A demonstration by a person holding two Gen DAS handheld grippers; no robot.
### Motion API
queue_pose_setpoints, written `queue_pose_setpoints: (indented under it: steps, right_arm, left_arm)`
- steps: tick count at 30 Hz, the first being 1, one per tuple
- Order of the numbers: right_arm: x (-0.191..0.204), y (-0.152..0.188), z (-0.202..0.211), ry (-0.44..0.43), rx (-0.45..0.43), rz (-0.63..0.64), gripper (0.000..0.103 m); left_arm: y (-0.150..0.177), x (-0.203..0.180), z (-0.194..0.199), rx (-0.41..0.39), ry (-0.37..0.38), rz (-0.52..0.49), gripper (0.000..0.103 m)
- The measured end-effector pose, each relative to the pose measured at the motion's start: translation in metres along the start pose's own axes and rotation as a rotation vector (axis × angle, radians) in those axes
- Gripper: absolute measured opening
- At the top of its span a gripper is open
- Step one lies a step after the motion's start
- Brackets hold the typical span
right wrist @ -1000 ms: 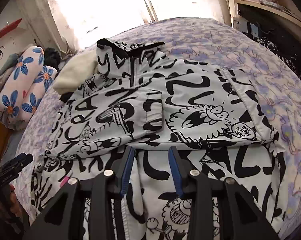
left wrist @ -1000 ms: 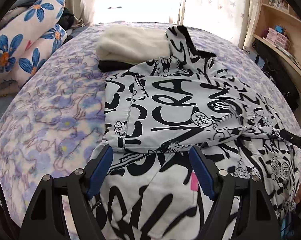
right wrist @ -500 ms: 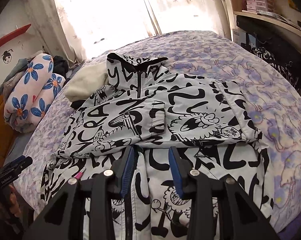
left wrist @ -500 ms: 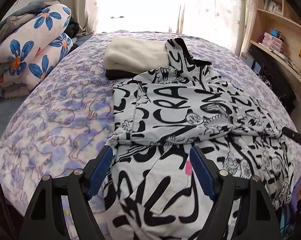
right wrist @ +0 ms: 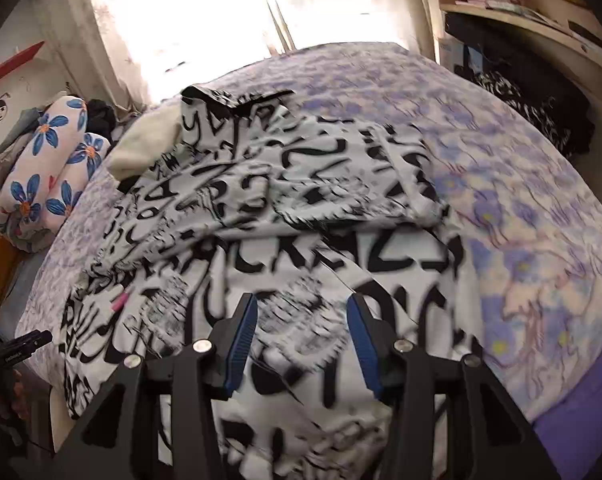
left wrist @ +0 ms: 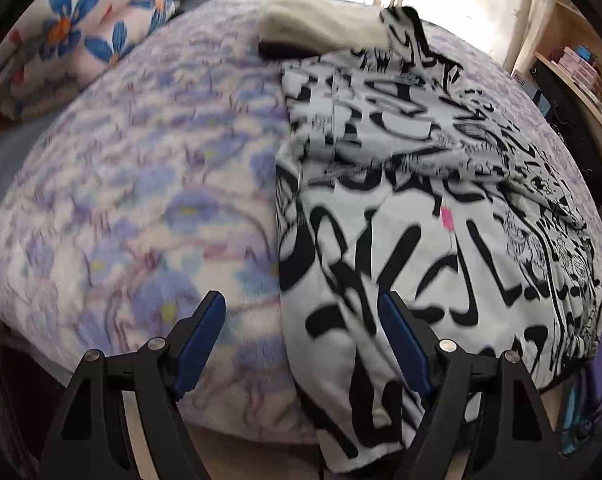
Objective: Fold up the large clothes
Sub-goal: 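Grasp the hem of the lettered jacket with both tools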
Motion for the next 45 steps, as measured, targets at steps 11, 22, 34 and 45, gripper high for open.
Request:
queue_pose_setpoints:
  steps: [11, 22, 34, 45]
  right_arm:
    - [-0.088, 0.056, 0.006, 0.115, 0.134, -0.064, 0.047]
    - [-0.083, 0.112, -0.009, -0.134, 0.251, -0.165, 0.047]
    - [-0.045, 0.079, 0.008, -0.246, 0.129, -0.113, 0.015]
    - [-0.007, -0.048, 0.058, -0.483, -0.157, -0.194, 0.014]
  left_arm:
    - [0.054, -0.033, -0.025, 0.101, 0.152, -0.033, 0.086]
    - [0.060, -0.036, -0.031, 0.129, 0.172, -0.011, 0.090]
    - [0.048, -0.071, -0.006, 0.081, 0.297, -0.055, 0.015]
    - [-0.068, -0.081, 0.068, -0.194, 0.467, 0.079, 0.007]
Point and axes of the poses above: each gripper's, at about its wrist camera, not at the fingertips, and z roughly against the way its jaws point, x to its left, y to its underside, the point moved 10 cm from there along -z, roughly the way its jaws point, and after that the axes turned 5 degrees about -z, right-handed, at the moved point
